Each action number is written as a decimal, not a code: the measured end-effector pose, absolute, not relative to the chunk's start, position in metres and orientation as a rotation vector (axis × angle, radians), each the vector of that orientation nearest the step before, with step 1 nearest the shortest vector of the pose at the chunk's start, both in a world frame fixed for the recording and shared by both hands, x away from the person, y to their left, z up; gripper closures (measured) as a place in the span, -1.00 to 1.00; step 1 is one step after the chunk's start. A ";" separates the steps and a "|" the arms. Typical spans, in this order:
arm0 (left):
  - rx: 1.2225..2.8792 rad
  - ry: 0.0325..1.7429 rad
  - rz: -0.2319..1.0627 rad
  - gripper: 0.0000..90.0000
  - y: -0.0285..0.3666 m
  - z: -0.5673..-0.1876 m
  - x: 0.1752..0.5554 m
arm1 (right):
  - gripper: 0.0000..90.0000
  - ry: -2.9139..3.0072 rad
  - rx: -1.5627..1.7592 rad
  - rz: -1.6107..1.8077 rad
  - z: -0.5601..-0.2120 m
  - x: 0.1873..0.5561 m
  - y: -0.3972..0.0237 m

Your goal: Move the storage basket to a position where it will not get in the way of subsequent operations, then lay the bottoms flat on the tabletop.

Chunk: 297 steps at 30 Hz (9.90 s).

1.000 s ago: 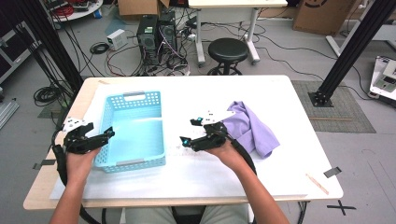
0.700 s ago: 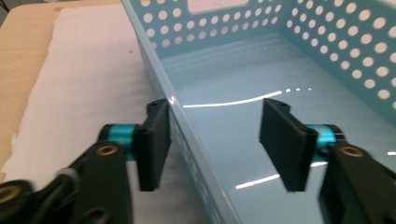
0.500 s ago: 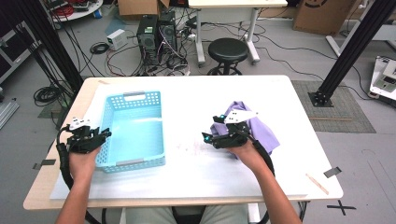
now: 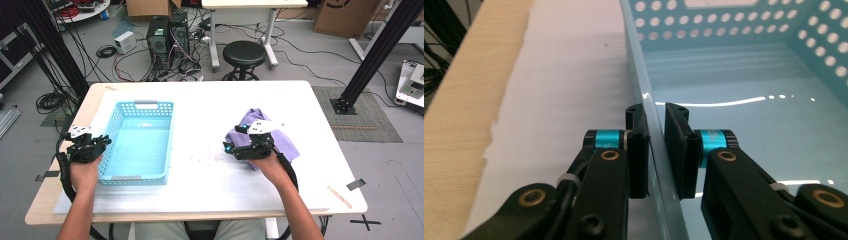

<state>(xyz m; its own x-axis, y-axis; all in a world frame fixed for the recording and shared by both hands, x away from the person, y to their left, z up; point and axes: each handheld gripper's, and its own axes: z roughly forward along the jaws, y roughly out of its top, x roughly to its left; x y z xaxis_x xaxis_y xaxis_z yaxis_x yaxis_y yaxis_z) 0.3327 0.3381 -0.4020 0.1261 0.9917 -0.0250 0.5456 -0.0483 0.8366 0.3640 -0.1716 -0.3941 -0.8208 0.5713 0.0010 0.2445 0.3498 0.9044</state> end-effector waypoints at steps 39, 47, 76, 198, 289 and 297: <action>1.685 1.477 0.768 0.81 0.390 -0.401 0.342 | -0.45 2.268 0.815 1.451 -0.400 0.364 -0.202; 1.654 1.502 0.769 0.81 0.410 -0.399 0.347 | -0.45 2.274 0.820 1.433 -0.399 0.364 -0.203; 1.610 1.579 0.703 0.86 0.439 -0.410 0.328 | -0.45 2.270 0.837 1.428 -0.402 0.362 -0.202; 1.530 0.897 0.589 -0.59 0.224 -0.375 0.351 | -0.53 2.140 1.078 1.282 -0.399 0.380 -0.279; 1.664 0.808 0.280 -0.40 0.130 -0.409 0.368 | 0.50 2.719 0.345 1.399 -0.408 0.319 -0.166; 1.857 0.703 0.189 0.13 0.102 -0.427 0.370 | 0.45 2.470 0.566 1.542 -0.381 0.329 -0.208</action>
<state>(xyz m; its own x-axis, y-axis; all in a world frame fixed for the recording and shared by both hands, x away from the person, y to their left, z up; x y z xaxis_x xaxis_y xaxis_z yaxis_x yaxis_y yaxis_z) 0.3703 0.1025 -0.4266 0.8118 0.5496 -0.1971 0.3769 -0.2354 0.8959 0.3290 -0.2084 -0.3813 -0.9124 0.4061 0.0520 0.2251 0.3916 0.8922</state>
